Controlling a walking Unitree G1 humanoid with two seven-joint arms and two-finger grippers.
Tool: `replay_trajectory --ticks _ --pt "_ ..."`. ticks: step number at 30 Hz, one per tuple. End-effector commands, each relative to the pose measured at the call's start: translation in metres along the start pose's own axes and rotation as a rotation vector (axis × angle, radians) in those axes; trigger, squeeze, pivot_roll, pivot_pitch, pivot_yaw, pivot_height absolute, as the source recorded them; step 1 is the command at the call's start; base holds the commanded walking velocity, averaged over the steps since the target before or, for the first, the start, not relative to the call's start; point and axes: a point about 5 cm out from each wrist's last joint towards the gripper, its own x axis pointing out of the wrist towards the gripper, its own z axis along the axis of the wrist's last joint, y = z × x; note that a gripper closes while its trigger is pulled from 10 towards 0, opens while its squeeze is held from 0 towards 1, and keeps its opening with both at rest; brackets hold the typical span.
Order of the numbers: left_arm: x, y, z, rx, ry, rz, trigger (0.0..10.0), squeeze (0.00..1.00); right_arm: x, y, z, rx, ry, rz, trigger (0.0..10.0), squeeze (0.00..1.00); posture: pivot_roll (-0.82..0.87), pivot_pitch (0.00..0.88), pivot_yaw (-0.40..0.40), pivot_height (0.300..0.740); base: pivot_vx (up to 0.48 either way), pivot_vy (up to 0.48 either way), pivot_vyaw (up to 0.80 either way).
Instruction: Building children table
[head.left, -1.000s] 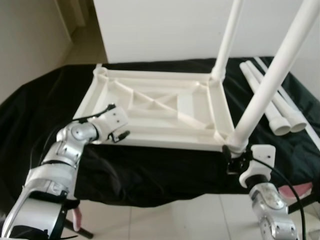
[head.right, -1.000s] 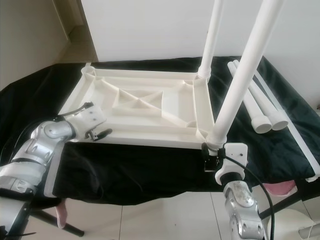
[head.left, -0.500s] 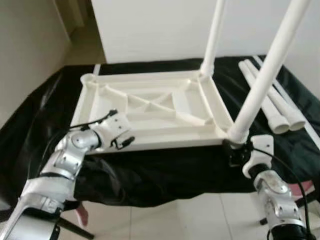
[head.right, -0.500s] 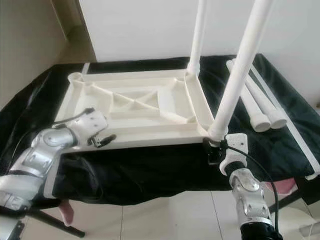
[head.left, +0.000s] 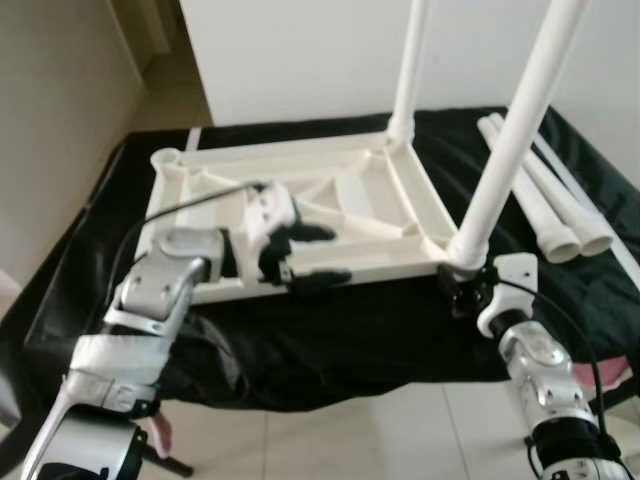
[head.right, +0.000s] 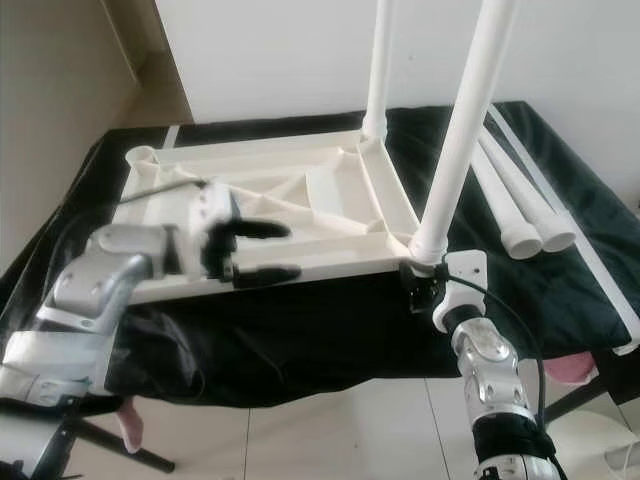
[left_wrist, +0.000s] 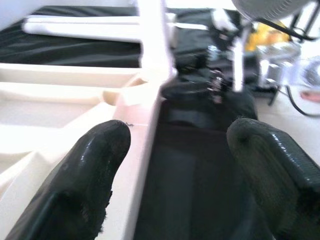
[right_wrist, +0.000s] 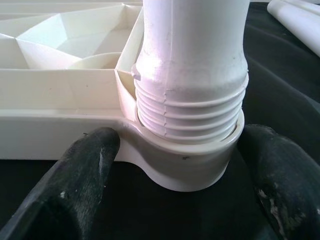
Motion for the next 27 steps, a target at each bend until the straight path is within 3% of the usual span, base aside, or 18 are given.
replay_trajectory --ticks 1,2,4,8,9,14,17,26,27 --pt "-0.015 0.029 -0.009 -0.023 0.055 0.246 10.0 0.0 -0.005 0.009 -0.004 0.014 -0.014 -0.004 10.0 0.0 -0.05 0.064 0.053 0.74 0.0 0.0 0.0" --pt "-0.015 0.029 -0.009 -0.023 0.055 0.246 10.0 0.0 -0.005 0.009 -0.004 0.014 -0.014 -0.004 10.0 0.0 -0.05 0.064 0.053 0.74 0.0 0.0 0.0" --pt "-0.027 0.044 -0.015 -0.035 0.106 0.371 10.0 0.0 -0.008 0.011 -0.007 0.035 -0.028 -0.043 10.0 0.0 -0.06 0.067 0.053 0.74 0.0 0.0 0.0" --pt "-0.038 0.053 -0.023 -0.051 0.164 0.459 10.0 0.0 -0.014 0.014 -0.008 0.058 -0.038 -0.071 10.0 0.0 -0.06 0.067 0.054 0.74 0.0 0.0 0.0" --pt "-0.045 0.06 -0.031 -0.037 0.226 0.532 10.0 0.0 -0.017 0.016 -0.009 0.064 -0.045 -0.083 10.0 0.0 -0.06 0.071 0.055 0.74 0.0 0.0 0.0" --pt "-0.062 0.072 -0.046 -0.047 0.33 0.668 10.0 0.0 -0.02 0.018 -0.01 0.072 -0.054 -0.117 10.0 0.0 -0.07 0.076 0.055 0.74 0.0 0.0 0.0" --pt "-0.083 0.081 -0.062 -0.056 0.443 0.826 10.0 0.0 -0.02 0.022 -0.008 0.088 -0.066 -0.132 10.0 0.0 -0.07 0.078 0.056 0.74 0.0 0.0 0.0" --pt "-0.112 0.089 -0.075 -0.039 0.534 1.062 10.0 0.0 -0.017 0.036 0.0 0.12 -0.103 -0.106 10.0 0.0 -0.06 0.072 0.053 0.74 0.0 0.0 0.0" --pt "-0.118 0.093 -0.072 0.005 0.525 1.133 10.0 0.0 -0.016 0.038 0.002 0.123 -0.107 -0.1 10.0 0.0 -0.06 0.069 0.051 0.74 0.0 0.0 0.0"
